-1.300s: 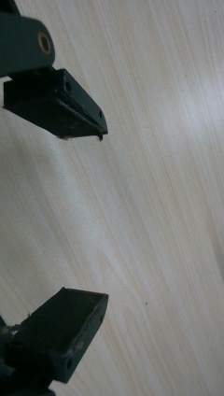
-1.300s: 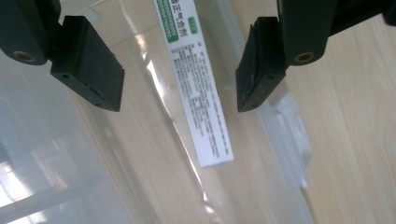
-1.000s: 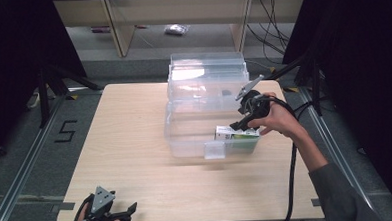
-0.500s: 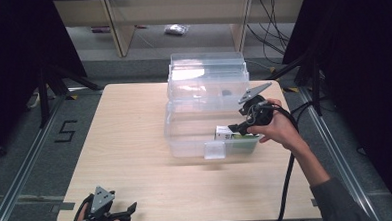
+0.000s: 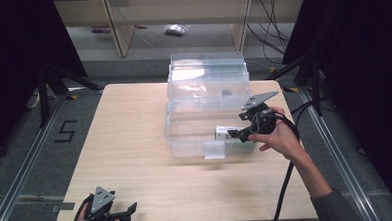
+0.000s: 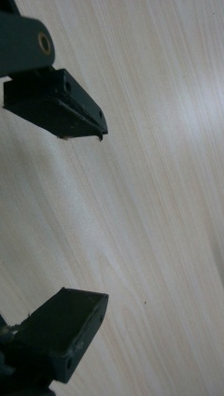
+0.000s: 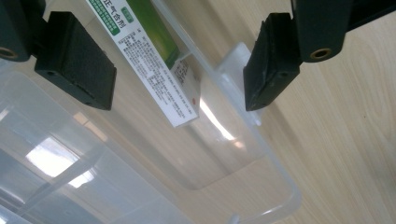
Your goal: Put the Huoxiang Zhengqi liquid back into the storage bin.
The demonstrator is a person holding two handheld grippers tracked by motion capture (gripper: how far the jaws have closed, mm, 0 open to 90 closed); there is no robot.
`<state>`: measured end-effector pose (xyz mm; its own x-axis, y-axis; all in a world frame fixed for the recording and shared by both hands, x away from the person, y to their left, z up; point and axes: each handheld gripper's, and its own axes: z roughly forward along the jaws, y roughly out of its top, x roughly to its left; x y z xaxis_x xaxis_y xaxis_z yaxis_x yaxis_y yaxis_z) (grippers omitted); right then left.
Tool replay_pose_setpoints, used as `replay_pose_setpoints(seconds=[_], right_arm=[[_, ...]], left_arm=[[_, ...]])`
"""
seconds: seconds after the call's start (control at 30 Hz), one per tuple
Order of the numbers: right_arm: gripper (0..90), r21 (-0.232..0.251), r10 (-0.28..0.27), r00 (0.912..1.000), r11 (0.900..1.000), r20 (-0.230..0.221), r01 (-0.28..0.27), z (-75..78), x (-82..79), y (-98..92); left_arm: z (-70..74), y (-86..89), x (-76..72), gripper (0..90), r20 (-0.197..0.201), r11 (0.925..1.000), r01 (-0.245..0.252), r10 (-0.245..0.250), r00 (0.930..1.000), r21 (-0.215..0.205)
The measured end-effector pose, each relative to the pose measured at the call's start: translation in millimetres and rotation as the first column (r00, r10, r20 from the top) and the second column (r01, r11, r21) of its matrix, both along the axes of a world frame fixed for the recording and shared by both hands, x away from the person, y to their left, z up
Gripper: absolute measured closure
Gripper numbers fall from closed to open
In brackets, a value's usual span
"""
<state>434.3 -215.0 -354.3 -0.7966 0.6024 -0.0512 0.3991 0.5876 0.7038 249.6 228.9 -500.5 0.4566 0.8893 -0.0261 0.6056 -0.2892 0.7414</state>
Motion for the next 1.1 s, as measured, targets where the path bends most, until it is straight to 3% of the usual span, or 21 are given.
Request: replay_pose_setpoints(seconds=[0.1,0.17,0.23,0.3,0.33,0.37,0.47,0.53,0.57,0.7,0.77,0.8,0.93,0.97,1.07,1.1], right_arm=[[23.9,0.018,-0.032,0.9995,0.999,0.002,0.032,-2.4,-6.7,1.6],[23.6,0.001,-0.016,0.9998,1.0,0.007,0.016,-1.7,-6.7,0.3],[23.6,0.019,-0.01,0.9996,1.0,0.027,0.009,-3.6,-9.6,1.5],[22.7,0.034,-0.036,0.9993,0.999,-0.005,0.036,-3.7,-14.7,1.6],[22.4,0.043,-0.029,0.9995,0.999,0.013,0.029,-5.5,-15.5,2.3],[22.5,0.038,-0.017,0.9998,0.999,0.009,0.017,-4.9,-16.8,1.3],[22.5,0.035,-0.013,0.9999,0.999,0.0,0.013,-7.3,-21.0,0.7],[22.5,0.047,-0.011,0.9998,0.999,0.019,0.01,-9.9,-23.3,1.3],[22.5,0.043,-0.01,0.9999,0.999,0.006,0.009,-9.5,-25.5,0.4],[22.2,0.046,-0.011,0.9999,0.999,0.001,0.011,-11.8,-29.1,0.3],[22.0,0.058,-0.015,0.9998,0.998,-0.01,0.015,-13.0,-31.8,1.6],[21.8,0.059,0.005,1.0,0.998,0.003,-0.005,-13.6,-31.4,1.2],[21.7,0.081,-0.007,1.0,0.997,0.002,0.006,-17.5,-37.5,3.6],[21.7,0.081,-0.007,1.0,0.997,0.002,0.006,-17.5,-37.5,3.6],[21.7,0.081,0.007,0.9999,0.997,-0.01,-0.006,-19.6,-40.5,3.6],[21.5,0.077,0.009,0.9999,0.997,0.008,-0.01,-20.1,-40.9,3.0]], left_arm=[[-0.1,0.7,0.7,15.3,0.004,0.9999,0.008,-0.008,1.0,-0.007],[-0.4,0.3,0.3,15.3,0.003,1.0,0.005,-0.005,1.0,-0.007],[-0.3,0.4,0.2,15.4,0.002,0.9999,0.005,-0.005,1.0,-0.011],[-0.2,0.4,0.5,15.4,0.005,0.9999,0.007,-0.007,1.0,-0.009],[-0.3,0.2,0.2,15.4,0.004,0.9999,0.007,-0.007,1.0,-0.007],[-0.3,-1.5,-0.5,15.3,0.006,0.9998,-0.01,0.01,0.9999,-0.018],[-0.1,0.4,0.2,15.3,0.004,0.9999,0.004,-0.004,1.0,-0.01],[-0.3,-0.1,0.0,15.3,0.002,1.0,0.003,-0.003,1.0,-0.001],[-0.8,-1.2,0.1,15.3,0.005,0.9998,-0.003,0.003,1.0,-0.018],[-0.3,0.3,0.3,15.4,0.004,0.9999,0.007,-0.007,1.0,-0.01],[-0.6,-2.1,-0.5,15.4,0.007,0.9996,-0.015,0.015,0.9999,-0.023],[-0.3,0.1,-0.1,15.3,0.003,1.0,0.001,-0.001,1.0,-0.007],[-0.6,-0.2,0.1,15.4,0.005,1.0,0.004,-0.004,1.0,-0.005],[-1.1,-2.0,0.0,15.4,0.008,0.9996,-0.008,0.009,0.9999,-0.028],[-0.4,-0.1,0.3,15.4,0.006,0.9999,0.006,-0.006,1.0,-0.013],[-0.1,0.4,0.0,15.4,0.003,0.9999,0.012,-0.012,0.9999,-0.004]])
